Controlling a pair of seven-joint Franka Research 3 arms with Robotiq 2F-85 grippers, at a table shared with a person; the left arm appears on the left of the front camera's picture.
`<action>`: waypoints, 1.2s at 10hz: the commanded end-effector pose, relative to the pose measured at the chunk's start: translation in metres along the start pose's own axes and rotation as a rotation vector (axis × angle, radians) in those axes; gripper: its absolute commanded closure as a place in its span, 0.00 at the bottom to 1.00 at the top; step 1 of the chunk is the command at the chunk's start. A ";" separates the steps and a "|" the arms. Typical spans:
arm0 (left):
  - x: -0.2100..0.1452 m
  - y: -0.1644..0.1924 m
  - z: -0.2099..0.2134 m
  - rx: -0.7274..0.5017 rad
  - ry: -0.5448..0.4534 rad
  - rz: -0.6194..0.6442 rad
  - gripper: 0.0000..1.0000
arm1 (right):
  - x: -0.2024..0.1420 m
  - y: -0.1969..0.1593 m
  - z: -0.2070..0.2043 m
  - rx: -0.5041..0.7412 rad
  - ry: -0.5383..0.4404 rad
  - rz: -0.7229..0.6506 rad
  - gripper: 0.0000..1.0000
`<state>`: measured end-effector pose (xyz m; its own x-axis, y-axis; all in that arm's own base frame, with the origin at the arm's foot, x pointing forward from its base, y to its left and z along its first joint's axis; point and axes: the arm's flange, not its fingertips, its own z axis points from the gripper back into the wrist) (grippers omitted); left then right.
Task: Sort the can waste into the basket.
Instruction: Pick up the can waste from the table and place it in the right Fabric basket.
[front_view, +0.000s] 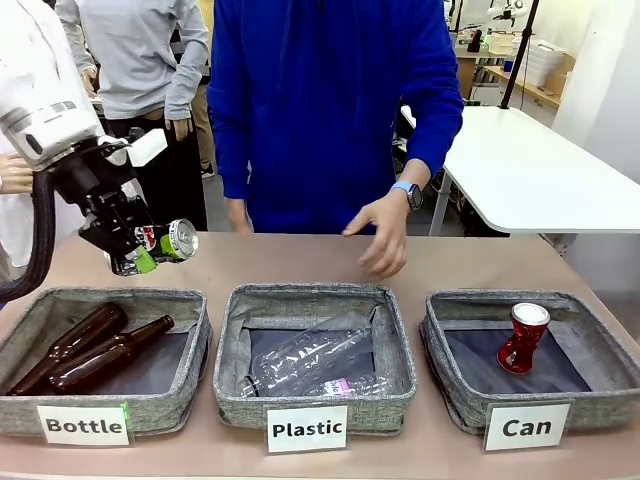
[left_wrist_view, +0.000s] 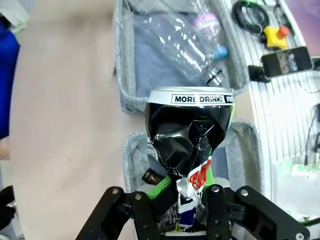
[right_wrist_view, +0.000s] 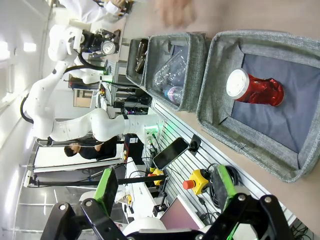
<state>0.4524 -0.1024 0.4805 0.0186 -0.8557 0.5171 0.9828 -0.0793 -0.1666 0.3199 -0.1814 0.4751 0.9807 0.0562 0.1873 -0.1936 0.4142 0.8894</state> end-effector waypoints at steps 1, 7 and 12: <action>0.040 0.015 -0.007 0.040 -0.056 0.055 1.00 | -0.002 0.000 0.000 -0.011 -0.007 0.016 0.00; 0.303 0.032 -0.113 0.147 -0.148 -0.026 1.00 | 0.000 0.000 0.000 0.000 0.000 0.000 0.00; 0.426 0.002 -0.263 0.097 -0.094 -0.002 1.00 | -0.095 -0.026 0.144 -0.056 -0.170 -0.004 0.00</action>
<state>0.4011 -0.5749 0.4822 0.0165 -0.7806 0.6248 0.9921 -0.0651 -0.1074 0.2169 -0.3083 0.5024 0.9671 -0.1079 0.2302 -0.1547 0.4689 0.8696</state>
